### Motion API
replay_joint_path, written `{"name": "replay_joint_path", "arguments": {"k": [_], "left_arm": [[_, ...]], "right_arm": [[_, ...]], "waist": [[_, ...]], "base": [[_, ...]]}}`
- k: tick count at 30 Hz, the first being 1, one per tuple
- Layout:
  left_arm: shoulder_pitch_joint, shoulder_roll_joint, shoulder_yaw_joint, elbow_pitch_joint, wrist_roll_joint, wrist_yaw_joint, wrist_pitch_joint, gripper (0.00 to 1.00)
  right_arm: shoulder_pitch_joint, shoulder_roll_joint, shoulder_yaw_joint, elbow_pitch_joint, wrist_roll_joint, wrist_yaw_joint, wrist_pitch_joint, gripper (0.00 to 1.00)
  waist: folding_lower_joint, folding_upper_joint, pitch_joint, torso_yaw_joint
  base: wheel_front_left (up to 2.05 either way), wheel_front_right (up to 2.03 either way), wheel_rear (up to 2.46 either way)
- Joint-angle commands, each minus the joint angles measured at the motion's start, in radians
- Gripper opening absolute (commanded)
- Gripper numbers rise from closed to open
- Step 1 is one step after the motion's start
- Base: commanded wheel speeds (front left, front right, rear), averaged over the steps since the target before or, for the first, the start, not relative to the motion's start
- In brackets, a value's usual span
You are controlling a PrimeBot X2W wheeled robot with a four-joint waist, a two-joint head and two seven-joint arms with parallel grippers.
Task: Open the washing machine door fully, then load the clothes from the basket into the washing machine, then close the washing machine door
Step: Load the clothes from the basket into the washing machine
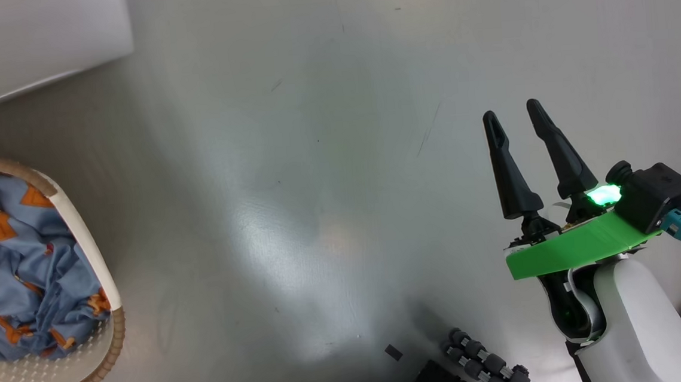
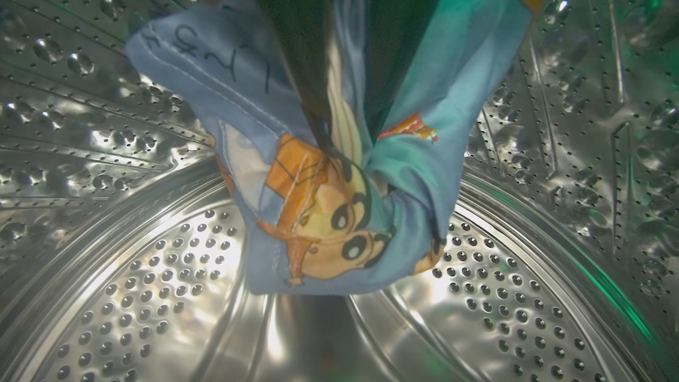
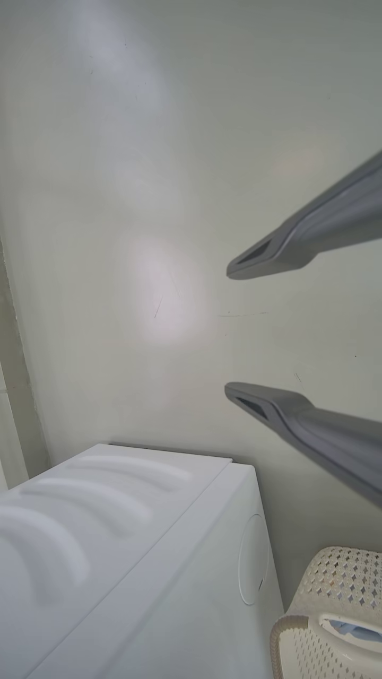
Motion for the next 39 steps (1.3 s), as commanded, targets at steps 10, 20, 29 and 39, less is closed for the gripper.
{"name": "replay_joint_path", "arguments": {"k": [10, 20, 29, 39], "left_arm": [[-0.007, 0.028, -0.036, 0.055, -0.025, -0.001, -0.036, 1.0], [0.057, 0.001, -0.092, 0.051, -0.063, -0.001, -0.052, 1.0], [0.194, -0.033, -0.11, 0.006, -0.113, -0.001, -0.056, 1.0], [0.452, -0.076, -0.078, -0.15, -0.144, -0.001, -0.057, 1.0]], "right_arm": [[0.025, -0.003, 0.008, -0.01, 0.006, 0.002, -0.007, 1.0], [0.016, -0.003, -0.008, -0.002, -0.026, 0.002, -0.007, 1.0], [0.02, -0.003, -0.038, 0.002, -0.065, 0.002, -0.007, 1.0], [0.057, -0.003, -0.069, 0.007, -0.109, 0.002, -0.007, 1.0]], "waist": [[0.0, -0.0001, -0.037, 0.016], [0.0, -0.0001, -0.09, 0.064], [0.0, -0.0001, -0.179, 0.121], [0.0, -0.0001, -0.302, 0.191]], "base": [[0.0, 0.0, 0.0], [0.0, 0.0, 0.0], [0.0, 0.0, 0.0], [0.0, 0.0, 0.0]]}}
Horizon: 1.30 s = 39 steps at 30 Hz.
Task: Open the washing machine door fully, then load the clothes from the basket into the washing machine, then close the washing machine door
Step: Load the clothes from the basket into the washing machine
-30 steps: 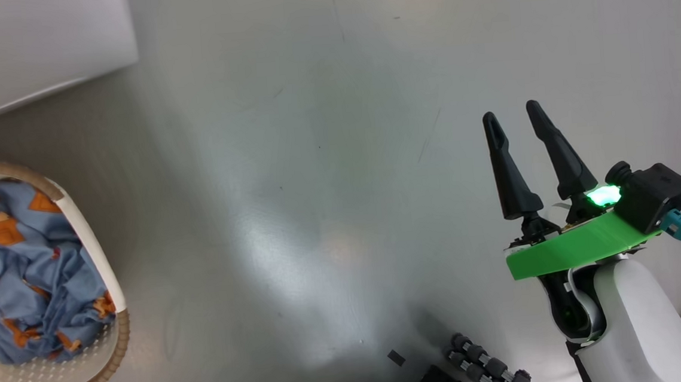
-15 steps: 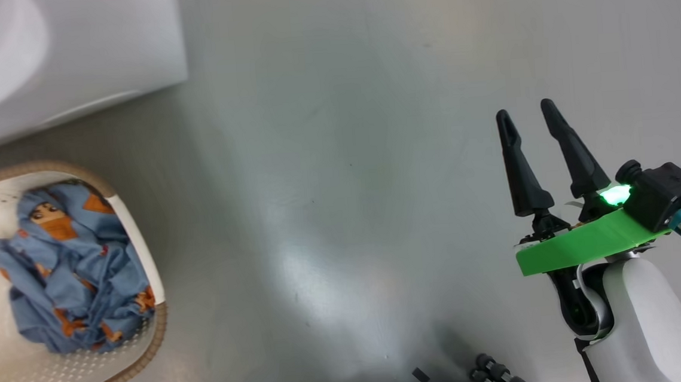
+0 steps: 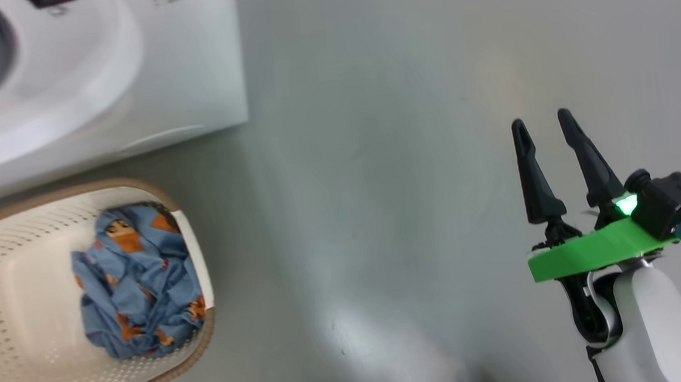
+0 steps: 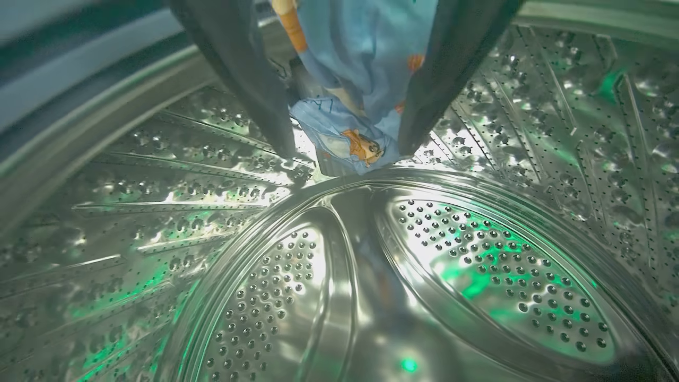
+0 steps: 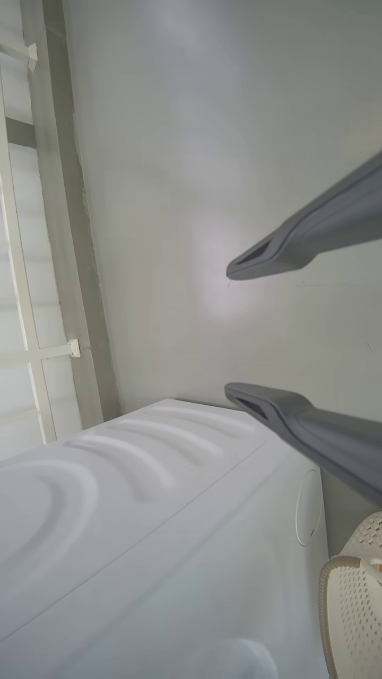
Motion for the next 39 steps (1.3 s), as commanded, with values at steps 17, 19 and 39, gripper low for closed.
{"name": "replay_joint_path", "arguments": {"k": [17, 19, 39], "left_arm": [[0.587, -0.145, 0.262, -0.469, 0.034, 0.038, -0.005, 1.0], [0.619, -0.163, 0.276, -0.499, 0.047, 0.046, -0.005, 1.0], [0.931, -0.459, 0.477, -0.831, 0.265, 0.01, -0.005, 1.0]], "right_arm": [[0.103, -0.003, -0.022, -0.021, -0.061, 0.002, -0.007, 1.0], [0.103, -0.003, -0.021, -0.02, -0.063, 0.002, -0.007, 1.0], [0.121, -0.003, -0.032, -0.02, -0.093, 0.002, -0.007, 1.0]], "waist": [[-0.0001, 0.0, -0.131, 0.142], [-0.0001, 0.0, -0.131, 0.146], [-0.0001, 0.0, -0.16, 0.182]], "base": [[0.0, 0.0, 0.0], [0.0, 0.0, 0.0], [0.0, 0.0, 0.0]]}}
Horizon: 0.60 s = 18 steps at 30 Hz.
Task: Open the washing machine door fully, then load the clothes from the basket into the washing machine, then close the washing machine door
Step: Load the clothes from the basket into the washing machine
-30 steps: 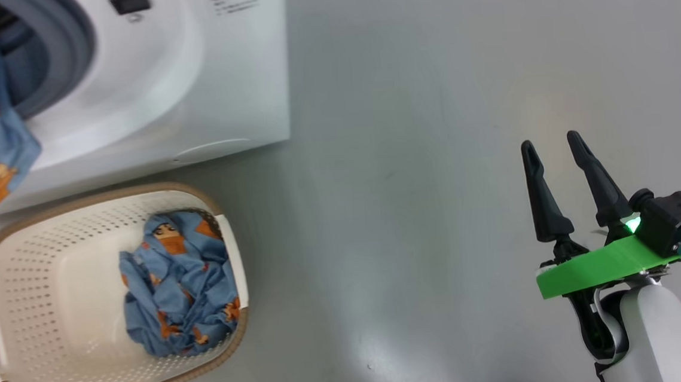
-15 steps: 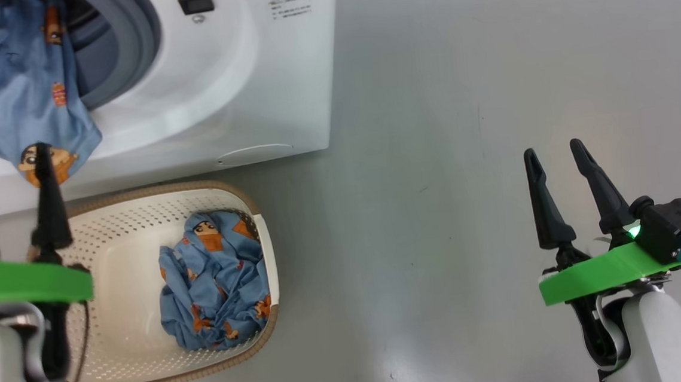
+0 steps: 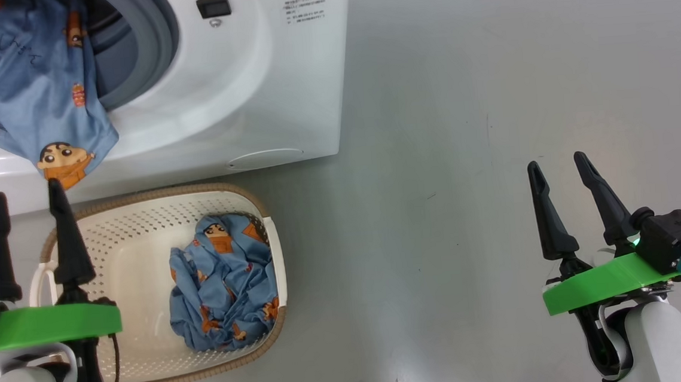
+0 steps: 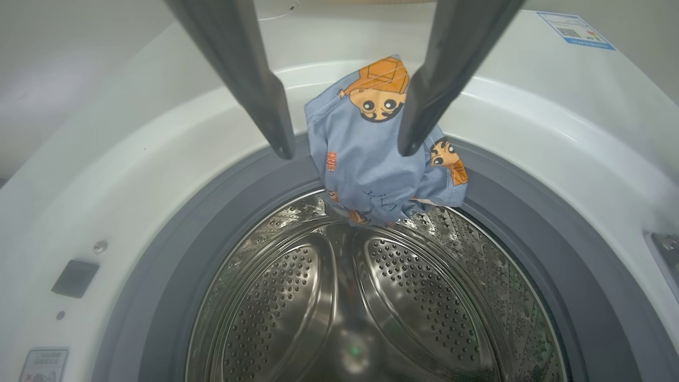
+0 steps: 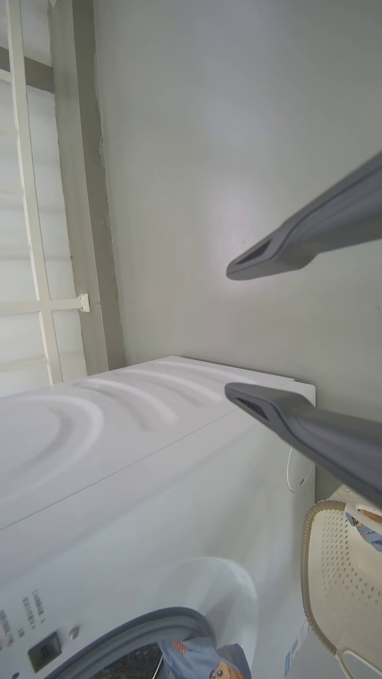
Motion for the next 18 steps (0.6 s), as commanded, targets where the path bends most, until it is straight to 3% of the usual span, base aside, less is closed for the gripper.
{"name": "replay_joint_path", "arguments": {"k": [1, 18], "left_arm": [[0.022, 0.018, 0.028, -0.031, 0.012, -0.004, -0.005, 1.0], [0.02, 0.016, 0.031, -0.009, 0.017, -0.012, -0.005, 1.0]], "right_arm": [[0.017, -0.001, 0.023, -0.023, -0.005, 0.002, -0.007, 1.0], [0.014, -0.001, 0.032, -0.024, 0.002, 0.002, -0.007, 1.0]], "waist": [[0.0, 0.0, 0.002, 0.001], [0.0, 0.0, 0.021, -0.01]], "base": [[0.0, 0.0, 0.0], [0.0, 0.0, 0.0]]}}
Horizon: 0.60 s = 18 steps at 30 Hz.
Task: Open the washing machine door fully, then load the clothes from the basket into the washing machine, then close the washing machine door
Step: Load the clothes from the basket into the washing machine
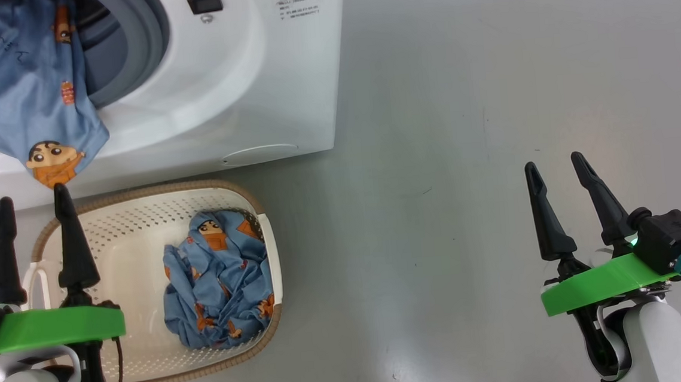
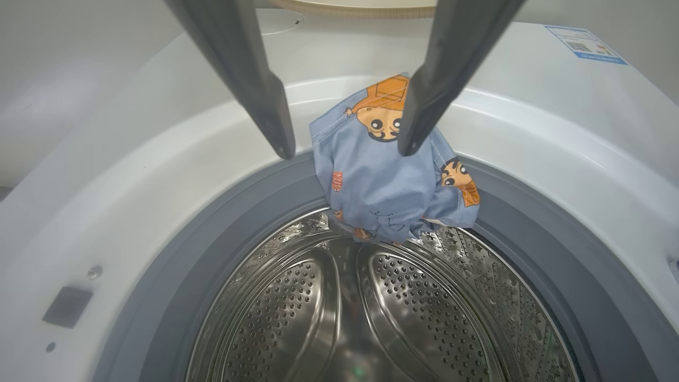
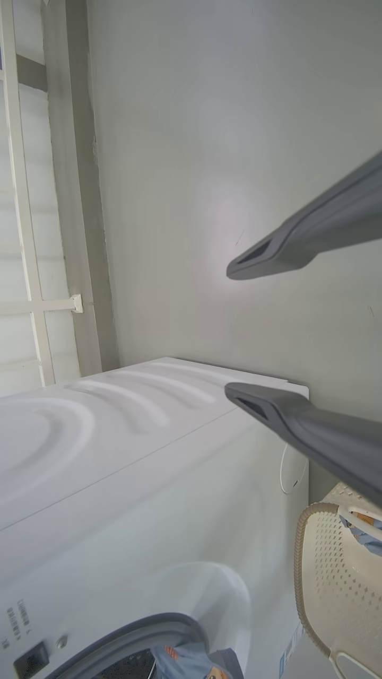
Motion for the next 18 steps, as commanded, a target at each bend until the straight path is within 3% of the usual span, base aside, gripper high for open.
{"name": "replay_joint_path", "arguments": {"k": [1, 11, 18], "left_arm": [[0.006, 0.032, 0.033, -0.011, 0.009, -0.002, -0.005, 1.0], [-0.072, 0.048, 0.064, 0.145, 0.039, 0.002, -0.005, 1.0], [-0.173, 0.101, 0.084, 0.282, 0.048, 0.016, -0.005, 1.0]], "right_arm": [[0.013, -0.001, 0.027, -0.024, 0.004, 0.002, -0.007, 1.0], [0.005, -0.001, 0.047, -0.022, 0.015, 0.002, -0.007, 1.0], [-0.003, -0.001, 0.057, -0.016, 0.027, 0.002, -0.007, 1.0]], "waist": [[0.0, 0.0, 0.003, -0.003], [0.0, 0.0, 0.021, -0.029], [0.0, 0.0, 0.041, -0.062]], "base": [[0.0, 0.0, 0.0], [0.0, 0.0, 0.0], [0.0, 0.0, 0.0]]}}
